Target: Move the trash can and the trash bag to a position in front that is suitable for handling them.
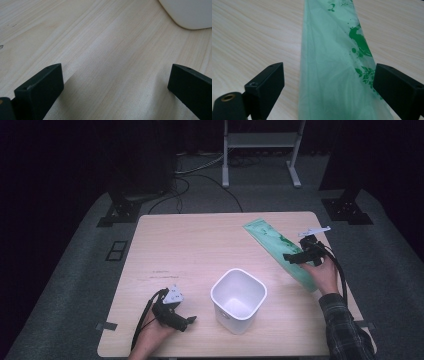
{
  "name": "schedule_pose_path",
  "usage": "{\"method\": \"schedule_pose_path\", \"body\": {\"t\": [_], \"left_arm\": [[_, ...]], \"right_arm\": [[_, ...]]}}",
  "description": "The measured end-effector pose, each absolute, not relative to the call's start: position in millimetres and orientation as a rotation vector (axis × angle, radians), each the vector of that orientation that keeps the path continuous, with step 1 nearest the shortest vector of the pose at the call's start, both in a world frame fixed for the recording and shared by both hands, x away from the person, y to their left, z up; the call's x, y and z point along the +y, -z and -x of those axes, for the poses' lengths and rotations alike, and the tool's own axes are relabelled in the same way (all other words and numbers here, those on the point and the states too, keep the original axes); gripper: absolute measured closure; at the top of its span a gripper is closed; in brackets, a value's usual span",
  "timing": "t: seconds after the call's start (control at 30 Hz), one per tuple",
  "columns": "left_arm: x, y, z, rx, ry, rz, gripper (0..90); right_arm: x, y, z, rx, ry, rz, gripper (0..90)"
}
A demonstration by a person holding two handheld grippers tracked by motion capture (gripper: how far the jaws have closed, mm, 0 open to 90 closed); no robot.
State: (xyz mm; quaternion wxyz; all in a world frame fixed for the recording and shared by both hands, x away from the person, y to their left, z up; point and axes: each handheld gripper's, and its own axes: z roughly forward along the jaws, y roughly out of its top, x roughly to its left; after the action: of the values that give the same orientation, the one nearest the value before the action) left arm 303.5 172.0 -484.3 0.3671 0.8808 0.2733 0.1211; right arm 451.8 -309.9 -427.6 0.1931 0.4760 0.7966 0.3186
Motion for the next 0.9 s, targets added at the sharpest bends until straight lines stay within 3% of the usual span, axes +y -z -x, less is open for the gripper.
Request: {"method": "schedule_pose_path", "body": {"t": [0.2,0.43,0.9], "left_arm": [[172.1,484.3,-303.5,0.702,-0.311,-2.263,0.0],[172.1,484.3,-303.5,0.702,-0.311,-2.264,0.0],[172.1,484.3,-303.5,0.702,-0.311,-2.263,0.0]], "right_arm": [[-311.4,443.4,-465.3,2.249,-0.840,-1.361,8.1],[-311.7,457.7,-480.7,2.282,-0.823,-1.389,0.0],[-309.7,473.9,-485.7,2.313,-0.768,-1.367,0.0]]}}
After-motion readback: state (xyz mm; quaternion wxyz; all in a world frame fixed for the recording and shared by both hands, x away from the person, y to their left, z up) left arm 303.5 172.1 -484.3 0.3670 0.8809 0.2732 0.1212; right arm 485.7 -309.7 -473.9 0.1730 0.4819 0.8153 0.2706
